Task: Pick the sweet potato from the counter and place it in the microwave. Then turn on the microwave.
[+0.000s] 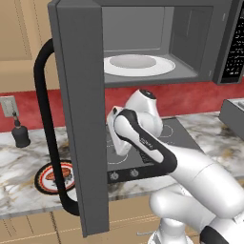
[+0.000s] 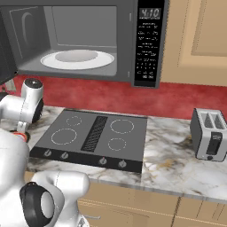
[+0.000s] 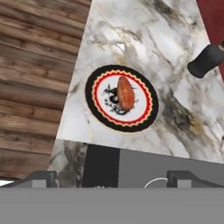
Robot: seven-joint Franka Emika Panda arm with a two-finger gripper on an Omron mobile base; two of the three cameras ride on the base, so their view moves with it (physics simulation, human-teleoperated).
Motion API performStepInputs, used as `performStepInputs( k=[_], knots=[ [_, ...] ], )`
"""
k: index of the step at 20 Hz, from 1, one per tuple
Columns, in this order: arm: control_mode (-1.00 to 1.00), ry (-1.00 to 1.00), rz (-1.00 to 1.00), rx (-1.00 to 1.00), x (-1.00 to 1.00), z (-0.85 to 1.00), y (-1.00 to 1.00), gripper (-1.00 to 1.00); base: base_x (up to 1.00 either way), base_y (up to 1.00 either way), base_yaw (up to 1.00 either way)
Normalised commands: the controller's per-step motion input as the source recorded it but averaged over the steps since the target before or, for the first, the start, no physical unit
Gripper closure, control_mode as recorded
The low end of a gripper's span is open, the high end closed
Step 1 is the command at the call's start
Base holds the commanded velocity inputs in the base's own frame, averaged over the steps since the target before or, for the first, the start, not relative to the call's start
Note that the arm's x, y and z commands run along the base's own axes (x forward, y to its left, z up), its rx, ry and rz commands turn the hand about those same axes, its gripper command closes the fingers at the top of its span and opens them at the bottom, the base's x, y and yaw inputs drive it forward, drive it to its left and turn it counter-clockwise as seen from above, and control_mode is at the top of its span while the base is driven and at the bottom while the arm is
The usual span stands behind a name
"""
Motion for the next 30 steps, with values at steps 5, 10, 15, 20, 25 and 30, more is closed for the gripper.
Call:
performStepInputs(
  k=[5, 10, 15, 20, 25, 30],
  knots=[
    [-1.0, 0.0, 0.04, 0.0, 0.0, -0.22, 0.41, -1.0, 0.0, 0.0, 0.0],
    [-1.0, 0.02, 0.01, 0.02, 0.0, -0.18, 0.24, -1.0, 0.0, 0.0, 0.0],
    [-1.0, 0.05, 0.01, 0.04, 0.0, -0.24, 0.19, -1.0, 0.0, 0.0, 0.0],
    [-1.0, 0.08, 0.01, 0.05, 0.0, -0.27, 0.22, -1.0, 0.0, 0.0, 0.0],
    [-1.0, 0.09, 0.02, 0.03, 0.0, -0.12, 0.22, -1.0, 0.0, 0.0, 0.0],
    [-1.0, 0.08, 0.03, 0.0, 0.01, -0.07, 0.24, -1.0, 0.0, 0.0, 0.0]
  ],
)
